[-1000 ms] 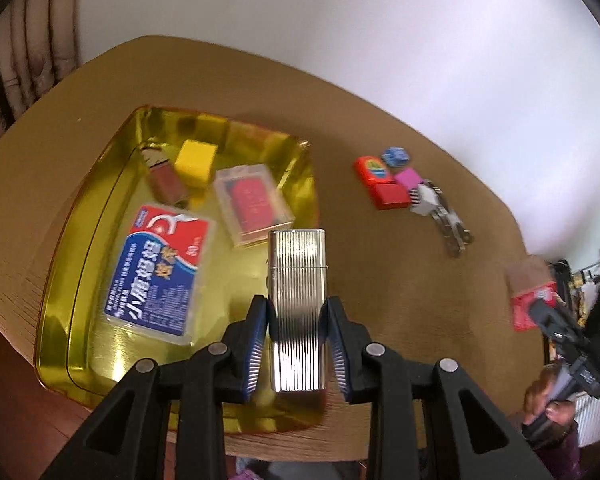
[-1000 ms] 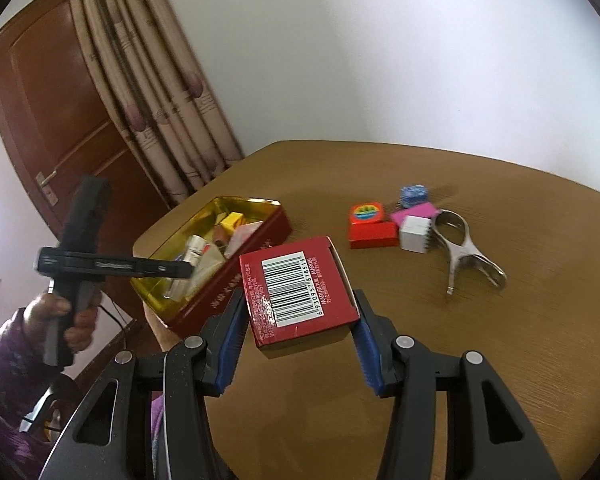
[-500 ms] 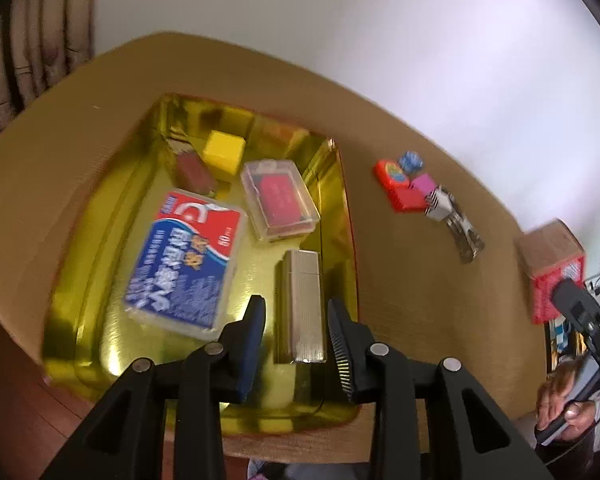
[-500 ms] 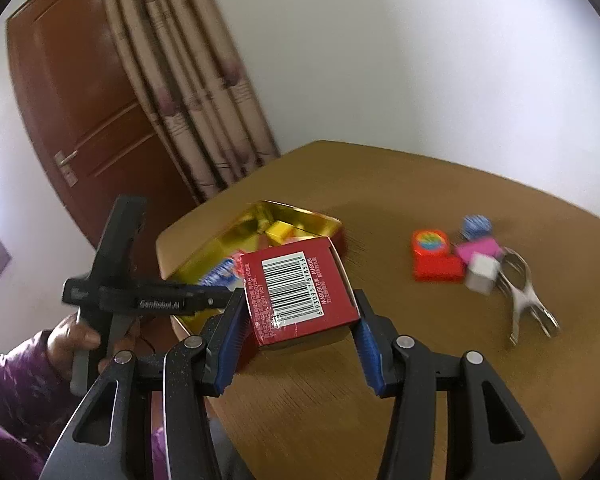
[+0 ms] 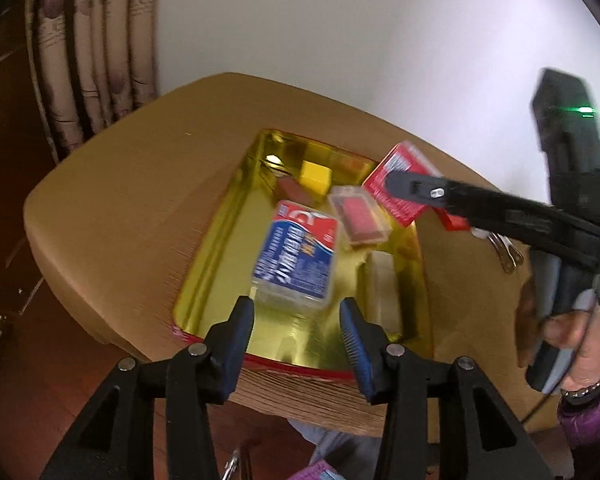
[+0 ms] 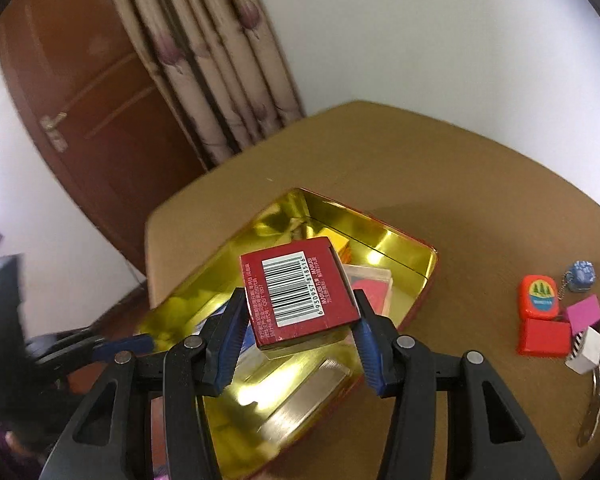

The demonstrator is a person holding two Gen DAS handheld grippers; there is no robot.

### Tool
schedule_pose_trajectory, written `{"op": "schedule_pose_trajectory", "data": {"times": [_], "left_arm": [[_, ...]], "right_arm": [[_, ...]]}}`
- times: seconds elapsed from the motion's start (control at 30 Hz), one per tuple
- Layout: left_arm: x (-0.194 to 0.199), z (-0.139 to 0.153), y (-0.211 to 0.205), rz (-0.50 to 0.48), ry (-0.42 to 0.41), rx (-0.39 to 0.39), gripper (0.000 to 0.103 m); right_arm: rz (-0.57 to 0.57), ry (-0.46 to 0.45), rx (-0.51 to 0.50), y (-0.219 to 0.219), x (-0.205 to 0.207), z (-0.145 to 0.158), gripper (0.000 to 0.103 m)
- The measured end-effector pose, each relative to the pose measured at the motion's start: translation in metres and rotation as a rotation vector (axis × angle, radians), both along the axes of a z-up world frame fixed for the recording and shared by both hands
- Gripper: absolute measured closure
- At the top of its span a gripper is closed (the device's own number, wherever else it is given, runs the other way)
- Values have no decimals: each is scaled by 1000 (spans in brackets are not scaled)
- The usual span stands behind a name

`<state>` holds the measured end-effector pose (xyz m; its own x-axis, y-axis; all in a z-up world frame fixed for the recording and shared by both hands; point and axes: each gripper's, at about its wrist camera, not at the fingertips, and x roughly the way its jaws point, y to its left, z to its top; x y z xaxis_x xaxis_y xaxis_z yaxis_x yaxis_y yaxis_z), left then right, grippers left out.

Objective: Organize rigid objects
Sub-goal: 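Lower the lighter into the tin with the left tool while the right tool carries the red box there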

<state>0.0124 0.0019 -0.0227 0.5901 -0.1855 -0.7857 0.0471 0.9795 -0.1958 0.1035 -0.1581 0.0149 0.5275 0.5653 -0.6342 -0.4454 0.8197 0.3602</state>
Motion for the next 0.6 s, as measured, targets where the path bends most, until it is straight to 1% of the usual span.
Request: {"op": "schedule_pose_trajectory", "data": {"times": [0.13, 0.23, 0.3, 0.43, 0.47, 0.5, 0.53, 0.6], "left_arm": [[1, 1, 12, 31, -15, -3, 56], [4, -4, 16, 33, 7, -17, 56], [8, -7, 18, 31, 18, -25, 56], [8, -9, 21, 38, 16, -14, 56], [8, -9, 21, 40, 15, -11, 56], [8, -10, 20, 40, 16, -8, 56], [8, -10, 19, 38, 19, -3, 56], [10, -12, 17, 39, 23, 10, 56]], "right_arm": [[-26, 42, -13, 10, 23, -17, 55], [-37, 59, -58, 20, 32, -29, 55], [-40, 64, -69, 23, 35, -33, 55], [-31, 82, -38, 25, 41, -40, 54], [-31, 83, -32, 26, 41, -40, 53], [-38, 82, -28, 26, 42, -40, 48], [-49, 78, -28, 24, 42, -40, 47], [-55, 69, 6, 16, 37, -36, 47]]}}
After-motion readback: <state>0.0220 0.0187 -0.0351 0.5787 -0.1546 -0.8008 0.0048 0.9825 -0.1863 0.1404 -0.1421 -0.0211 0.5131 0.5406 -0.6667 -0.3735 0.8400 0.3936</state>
